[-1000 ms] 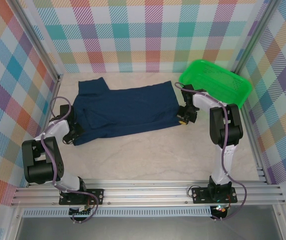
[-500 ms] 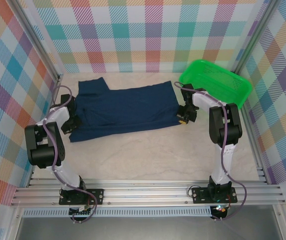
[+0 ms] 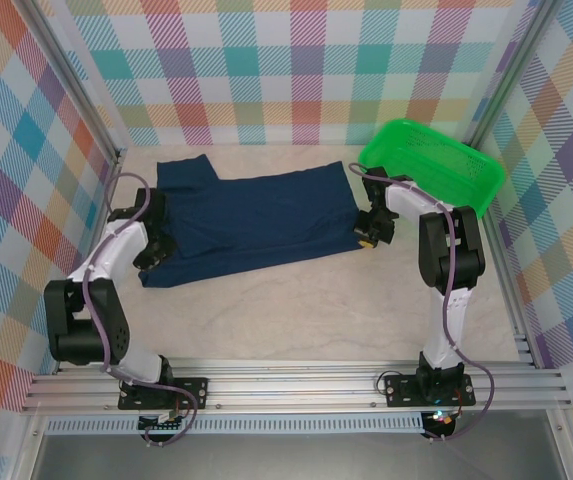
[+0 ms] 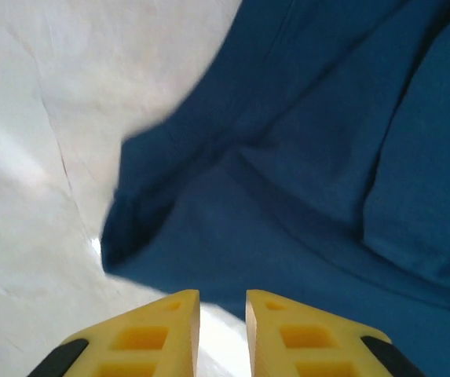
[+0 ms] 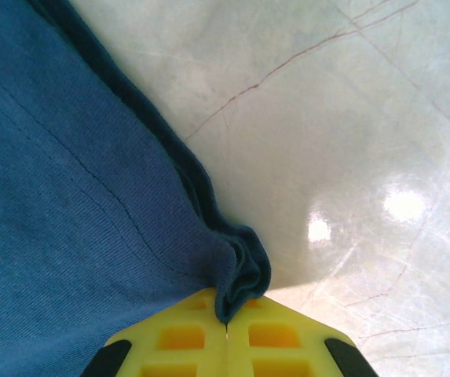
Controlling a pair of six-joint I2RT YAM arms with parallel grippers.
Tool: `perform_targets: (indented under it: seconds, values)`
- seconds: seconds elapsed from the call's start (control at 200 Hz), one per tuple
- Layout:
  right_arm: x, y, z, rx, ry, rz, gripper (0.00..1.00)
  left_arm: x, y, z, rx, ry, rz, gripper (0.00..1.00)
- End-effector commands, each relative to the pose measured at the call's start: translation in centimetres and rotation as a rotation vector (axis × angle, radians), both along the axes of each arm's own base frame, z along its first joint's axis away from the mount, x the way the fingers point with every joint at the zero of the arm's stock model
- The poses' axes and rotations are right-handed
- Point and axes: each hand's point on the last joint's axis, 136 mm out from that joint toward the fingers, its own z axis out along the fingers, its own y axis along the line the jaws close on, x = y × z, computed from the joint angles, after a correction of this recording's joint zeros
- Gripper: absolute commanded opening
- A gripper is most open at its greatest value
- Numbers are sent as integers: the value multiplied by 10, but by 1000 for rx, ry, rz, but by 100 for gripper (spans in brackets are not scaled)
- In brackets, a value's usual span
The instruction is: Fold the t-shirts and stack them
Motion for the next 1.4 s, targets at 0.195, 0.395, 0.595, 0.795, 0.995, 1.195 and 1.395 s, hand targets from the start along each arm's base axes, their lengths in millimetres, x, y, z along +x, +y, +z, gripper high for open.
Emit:
perform_targets:
  seconds: [0.195, 0.395, 0.595, 0.795, 0.995, 1.195, 1.395]
  values:
    - [-16, -14, 2, -68, 22, 13, 0, 4, -1, -62, -71, 123, 186, 14]
    - [-36, -17, 2, -68, 57, -20, 0, 3, 18, -65, 50, 186, 94, 13]
    - [-76, -24, 2, -73, 109, -80, 0, -42, 12, -84, 33, 247, 113, 13]
    - [-136, -32, 6, -100, 193, -162, 0, -75, 6, -83, 29, 277, 107, 14]
    - [-191, -40, 7, -114, 268, -256, 0, -99, -2, -78, 10, 272, 109, 14]
    - [-225, -45, 9, -112, 302, -336, 0, -110, -5, -76, 15, 276, 100, 15]
    - [-235, -43, 10, -90, 308, -376, 16, -98, -10, -60, 7, 237, 60, 22]
